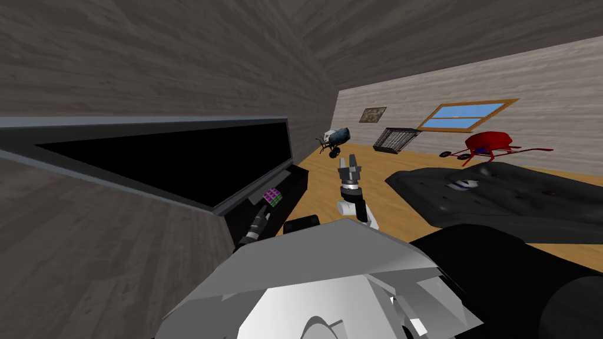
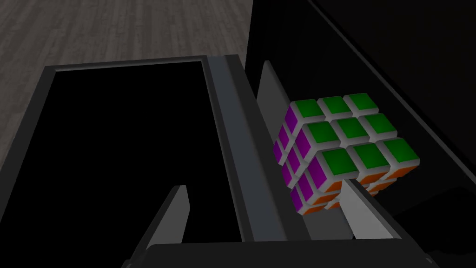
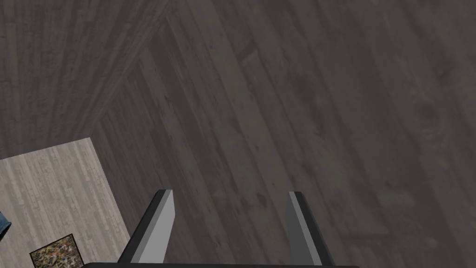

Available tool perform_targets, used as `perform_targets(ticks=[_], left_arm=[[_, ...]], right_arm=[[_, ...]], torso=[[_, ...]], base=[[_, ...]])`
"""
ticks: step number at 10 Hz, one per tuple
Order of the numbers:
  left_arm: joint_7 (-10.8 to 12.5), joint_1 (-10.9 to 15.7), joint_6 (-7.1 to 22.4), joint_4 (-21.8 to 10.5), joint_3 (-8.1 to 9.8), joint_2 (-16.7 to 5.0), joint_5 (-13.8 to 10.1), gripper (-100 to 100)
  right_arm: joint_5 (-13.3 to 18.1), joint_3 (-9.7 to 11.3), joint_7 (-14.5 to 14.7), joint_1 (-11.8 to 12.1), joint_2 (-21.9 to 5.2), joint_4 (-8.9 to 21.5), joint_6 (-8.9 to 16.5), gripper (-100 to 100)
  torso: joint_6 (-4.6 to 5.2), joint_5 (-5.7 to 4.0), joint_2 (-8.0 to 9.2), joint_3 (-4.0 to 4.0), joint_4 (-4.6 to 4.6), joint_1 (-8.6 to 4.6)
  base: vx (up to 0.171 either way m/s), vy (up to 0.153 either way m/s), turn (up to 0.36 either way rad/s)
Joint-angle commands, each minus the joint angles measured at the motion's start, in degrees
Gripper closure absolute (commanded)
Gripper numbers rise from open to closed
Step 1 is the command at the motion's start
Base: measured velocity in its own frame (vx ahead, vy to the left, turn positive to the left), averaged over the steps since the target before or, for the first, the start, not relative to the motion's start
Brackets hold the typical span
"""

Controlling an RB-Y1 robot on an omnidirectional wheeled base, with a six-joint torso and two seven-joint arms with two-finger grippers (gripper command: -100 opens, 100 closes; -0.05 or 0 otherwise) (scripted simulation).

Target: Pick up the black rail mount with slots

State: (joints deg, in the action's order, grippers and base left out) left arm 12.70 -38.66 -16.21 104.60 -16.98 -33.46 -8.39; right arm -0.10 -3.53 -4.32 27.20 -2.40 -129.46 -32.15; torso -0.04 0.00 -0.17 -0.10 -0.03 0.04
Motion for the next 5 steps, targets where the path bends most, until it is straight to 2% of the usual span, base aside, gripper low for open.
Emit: perform_targets(ticks=[1, 2, 3, 5], left_arm=[[1.68, -0.53, 2.42, -1.53, -0.49, -2.43, 0.1, -100], [2.77, -0.6, 3.81, -3.12, -1.27, -3.85, 0.52, -100], [2.77, -0.6, 3.81, -3.71, -1.27, -3.85, 0.52, -100], [4.9, -0.57, 6.63, -7.2, -2.76, -6.47, 1.57, -100]], right_arm=[[0.0, 0.0, 0.0, 0.0, 0.0, 0.0, 0.0, 0], [0.0, 0.01, 0.0, -0.01, 0.0, 0.0, 0.0, 0], [0.0, 0.01, 0.0, -0.01, 0.0, 0.0, 0.0, 0], [0.0, 0.0, 0.0, -0.01, 0.0, 0.0, 0.0, 0]], torso=[[0.0, 0.0, 0.0, 0.0, 0.0, 0.0], [0.03, 0.0, -0.01, 0.0, 0.0, -0.03], [0.05, -0.01, -0.05, -0.03, -0.01, -0.04], [0.03, 0.0, -0.03, -0.02, -0.01, -0.01]], base=[[0.04, 0.003, -0.146], [0.055, -0.006, -0.302], [0.037, 0.007, -0.077], [0.049, 0.01, -0.205]])
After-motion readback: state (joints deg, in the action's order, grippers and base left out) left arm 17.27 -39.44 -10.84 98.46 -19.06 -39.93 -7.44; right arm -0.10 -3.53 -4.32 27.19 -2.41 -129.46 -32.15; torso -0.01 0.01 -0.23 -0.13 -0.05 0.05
